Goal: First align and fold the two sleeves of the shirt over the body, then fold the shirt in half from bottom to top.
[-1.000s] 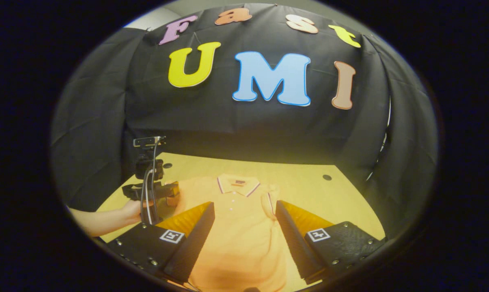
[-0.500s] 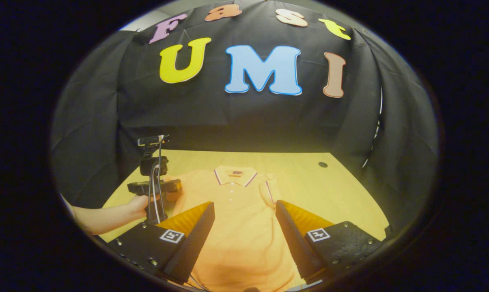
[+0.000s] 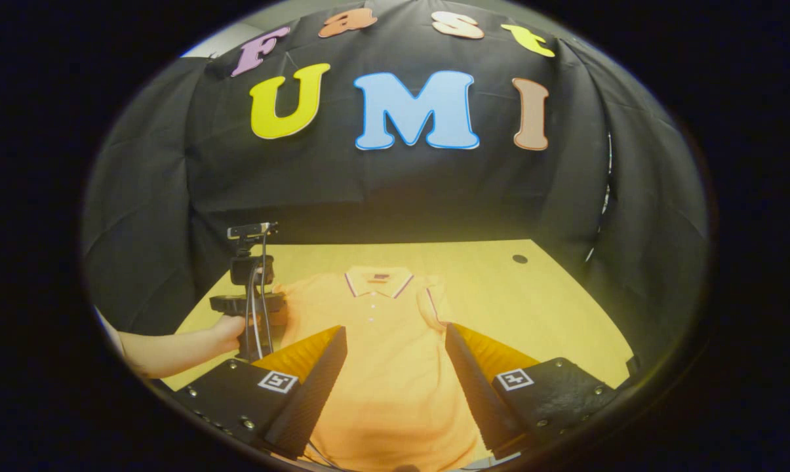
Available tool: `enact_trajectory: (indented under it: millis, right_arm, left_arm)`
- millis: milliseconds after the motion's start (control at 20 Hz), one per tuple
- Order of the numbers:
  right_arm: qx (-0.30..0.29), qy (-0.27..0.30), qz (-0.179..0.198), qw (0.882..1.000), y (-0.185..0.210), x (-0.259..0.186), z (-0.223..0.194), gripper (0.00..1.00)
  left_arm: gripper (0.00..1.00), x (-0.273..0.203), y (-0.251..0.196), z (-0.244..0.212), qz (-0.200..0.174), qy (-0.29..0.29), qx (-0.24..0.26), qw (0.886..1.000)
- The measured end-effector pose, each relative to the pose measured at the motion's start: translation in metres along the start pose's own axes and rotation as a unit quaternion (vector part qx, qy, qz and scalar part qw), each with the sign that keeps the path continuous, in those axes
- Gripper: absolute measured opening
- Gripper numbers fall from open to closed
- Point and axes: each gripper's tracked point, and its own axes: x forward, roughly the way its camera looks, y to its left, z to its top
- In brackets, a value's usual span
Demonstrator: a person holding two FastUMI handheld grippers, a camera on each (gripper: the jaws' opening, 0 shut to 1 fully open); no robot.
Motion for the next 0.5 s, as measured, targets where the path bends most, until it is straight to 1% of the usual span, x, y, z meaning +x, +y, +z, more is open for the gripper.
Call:
enact_trajectory:
  millis: [100,150,200,300,350,500]
  right_arm:
    - [0.006,0.0,-0.005,1.0,-0.007,-0.002,-0.002,0.93]
    - [0.008,0.0,-0.008,1.0,-0.011,-0.004,-0.004,0.93]
    - [0.01,0.0,-0.01,1.0,-0.013,-0.006,-0.005,0.93]
    - [0.013,0.0,-0.016,1.0,-0.019,-0.007,-0.008,0.94]
    - [0.015,0.001,-0.018,1.0,-0.022,-0.008,-0.01,0.94]
    - [0.021,0.003,-0.019,1.0,-0.027,-0.009,-0.011,0.93]
  left_arm:
    - [0.12,-0.001,-0.003,0.001,0.001,0.001,-0.005,1.0]
    - [0.12,-0.003,-0.006,0.002,-0.006,0.0,-0.011,1.0]
    - [0.13,-0.005,-0.004,0.004,0.0,-0.004,-0.018,1.0]
    - [0.06,-0.016,-0.006,0.015,0.002,-0.019,-0.032,0.999]
    - [0.06,-0.021,-0.01,0.024,-0.002,-0.031,-0.036,0.999]
    - [0.06,-0.036,-0.025,0.044,-0.016,-0.054,-0.023,0.998]
